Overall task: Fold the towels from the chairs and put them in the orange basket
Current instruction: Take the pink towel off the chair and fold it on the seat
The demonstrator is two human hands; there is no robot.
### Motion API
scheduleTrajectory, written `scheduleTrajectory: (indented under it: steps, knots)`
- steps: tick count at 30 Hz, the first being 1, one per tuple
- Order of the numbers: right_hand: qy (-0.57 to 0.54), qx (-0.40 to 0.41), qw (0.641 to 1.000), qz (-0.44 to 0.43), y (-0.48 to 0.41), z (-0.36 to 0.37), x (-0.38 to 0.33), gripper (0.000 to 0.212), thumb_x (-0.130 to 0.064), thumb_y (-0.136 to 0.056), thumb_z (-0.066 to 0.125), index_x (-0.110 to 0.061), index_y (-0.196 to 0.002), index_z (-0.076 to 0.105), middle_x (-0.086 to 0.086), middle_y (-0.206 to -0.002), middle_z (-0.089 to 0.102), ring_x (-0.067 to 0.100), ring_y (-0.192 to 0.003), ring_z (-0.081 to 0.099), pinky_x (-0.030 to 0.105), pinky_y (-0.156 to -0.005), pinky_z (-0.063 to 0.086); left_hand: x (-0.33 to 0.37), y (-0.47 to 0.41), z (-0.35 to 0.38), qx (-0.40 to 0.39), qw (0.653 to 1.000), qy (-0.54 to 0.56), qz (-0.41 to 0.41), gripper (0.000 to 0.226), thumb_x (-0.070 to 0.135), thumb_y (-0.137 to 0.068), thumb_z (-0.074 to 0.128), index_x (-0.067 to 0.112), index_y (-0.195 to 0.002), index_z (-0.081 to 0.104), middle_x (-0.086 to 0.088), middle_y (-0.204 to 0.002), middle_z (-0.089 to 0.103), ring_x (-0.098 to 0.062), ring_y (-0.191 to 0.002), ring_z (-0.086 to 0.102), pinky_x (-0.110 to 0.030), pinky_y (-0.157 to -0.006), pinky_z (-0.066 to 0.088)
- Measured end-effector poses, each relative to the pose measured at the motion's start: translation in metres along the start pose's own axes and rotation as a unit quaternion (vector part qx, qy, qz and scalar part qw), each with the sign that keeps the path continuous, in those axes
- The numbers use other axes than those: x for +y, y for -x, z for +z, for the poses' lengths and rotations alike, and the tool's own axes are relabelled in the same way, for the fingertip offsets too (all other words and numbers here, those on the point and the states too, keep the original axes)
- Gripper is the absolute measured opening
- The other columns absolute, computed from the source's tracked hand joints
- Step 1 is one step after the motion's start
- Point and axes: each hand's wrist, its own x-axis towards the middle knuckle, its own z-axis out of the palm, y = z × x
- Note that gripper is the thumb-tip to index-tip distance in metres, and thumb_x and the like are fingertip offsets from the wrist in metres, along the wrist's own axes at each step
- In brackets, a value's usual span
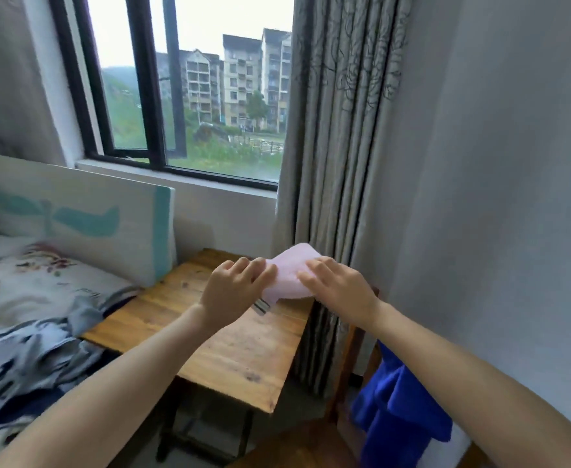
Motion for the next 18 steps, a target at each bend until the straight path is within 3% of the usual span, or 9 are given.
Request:
scheduleTrajectory:
  steps: [6, 13, 18]
  knots:
    - [-0.055, 0.075, 0.993, -0.07, -0.036, 0.014, -0.034, 0.028, -0.004, -0.078, 0.062, -0.015, -0.1, 0.048, 0.008, -0.085, 0.067, 0.025, -0.079, 0.066, 0.029, -0.058, 0.055, -0.011, 0.048, -0.055, -0.064, 0.993, -0.089, -0.047, 0.036, 0.008, -0.072, 0.062, 0.015, -0.106, 0.051, -0.004, -0.087, 0.068, -0.02, -0.062, 0.06, -0.027, -0.045, 0.044]
    - [-0.148, 0.081, 0.978, -0.125, -0.06, 0.02, -0.1, 0.029, -0.004, -0.075, 0.059, -0.015, -0.1, 0.048, 0.008, -0.088, 0.066, 0.025, -0.08, 0.065, 0.03, -0.062, 0.055, -0.007, 0.105, -0.138, -0.148, 0.977, -0.128, -0.083, 0.032, 0.016, -0.074, 0.056, 0.013, -0.106, 0.051, -0.004, -0.083, 0.067, -0.021, -0.061, 0.062, -0.027, -0.045, 0.046]
    - [-0.196, 0.076, 0.967, -0.142, -0.083, 0.012, -0.144, 0.027, -0.006, -0.074, 0.053, -0.017, -0.097, 0.048, 0.005, -0.089, 0.065, 0.021, -0.081, 0.063, 0.025, -0.059, 0.051, -0.011, 0.131, -0.187, -0.203, 0.961, -0.139, -0.127, 0.054, 0.017, -0.055, 0.077, 0.013, -0.102, 0.051, -0.003, -0.077, 0.066, -0.021, -0.058, 0.061, -0.026, -0.045, 0.046]
